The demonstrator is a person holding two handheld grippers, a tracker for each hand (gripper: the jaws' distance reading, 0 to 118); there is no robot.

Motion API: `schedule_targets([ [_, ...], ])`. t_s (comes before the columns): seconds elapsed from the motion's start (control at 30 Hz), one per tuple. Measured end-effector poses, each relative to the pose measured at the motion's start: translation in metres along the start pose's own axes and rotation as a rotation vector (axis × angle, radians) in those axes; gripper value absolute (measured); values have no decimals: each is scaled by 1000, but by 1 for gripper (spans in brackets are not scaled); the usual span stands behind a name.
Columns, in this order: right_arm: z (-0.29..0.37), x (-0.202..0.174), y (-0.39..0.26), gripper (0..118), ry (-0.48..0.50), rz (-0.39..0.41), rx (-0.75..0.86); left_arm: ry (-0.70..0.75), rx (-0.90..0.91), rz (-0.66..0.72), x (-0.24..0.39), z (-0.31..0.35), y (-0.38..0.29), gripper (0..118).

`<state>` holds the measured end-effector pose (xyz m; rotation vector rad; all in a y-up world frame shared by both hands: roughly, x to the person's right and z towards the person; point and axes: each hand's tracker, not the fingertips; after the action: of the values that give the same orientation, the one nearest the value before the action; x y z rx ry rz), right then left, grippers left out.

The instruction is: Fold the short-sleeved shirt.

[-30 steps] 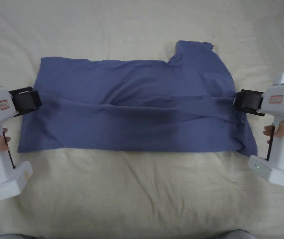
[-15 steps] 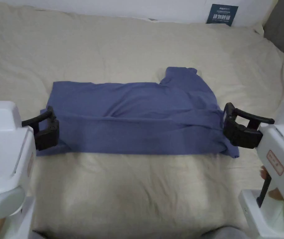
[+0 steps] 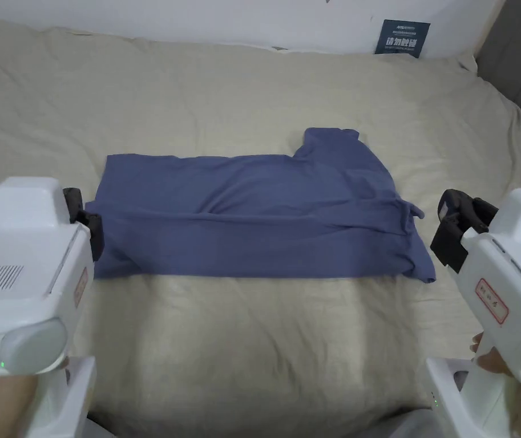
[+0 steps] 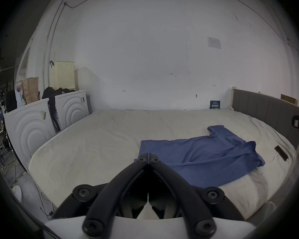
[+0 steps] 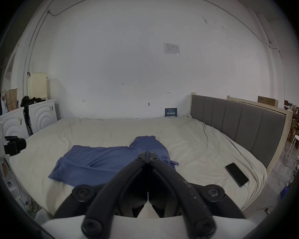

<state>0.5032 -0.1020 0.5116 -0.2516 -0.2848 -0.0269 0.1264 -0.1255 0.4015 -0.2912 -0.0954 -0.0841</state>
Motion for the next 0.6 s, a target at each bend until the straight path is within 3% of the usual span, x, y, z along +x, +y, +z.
schedule_targets([
  [0.2, -14, -2, -3, 1, 13, 24, -23, -6, -295, 53, -21, -68, 18, 11],
  [0.23, -18, -1, -4, 1, 15, 21, -33, -18, -352, 59, -25, -83, 17, 28],
  [0.27, -18, -7, -4, 1, 16, 16, -41, -28, -389, 92, -31, -98, 14, 66],
  [0.3, -21, -7, -6, 1, 18, 12, -51, -38, -452, 98, -34, -113, 10, 93],
  [0.33, -25, -7, -8, 1, 18, 9, -62, -48, -490, 107, -37, -124, 6, 113],
  [0.37, -27, -9, -9, 1, 17, 10, -72, -52, -522, 116, -40, -137, 1, 118],
  [0.6, -50, -9, -20, 1, -1, 19, -152, 48, -759, 29, -43, -197, -48, 118],
])
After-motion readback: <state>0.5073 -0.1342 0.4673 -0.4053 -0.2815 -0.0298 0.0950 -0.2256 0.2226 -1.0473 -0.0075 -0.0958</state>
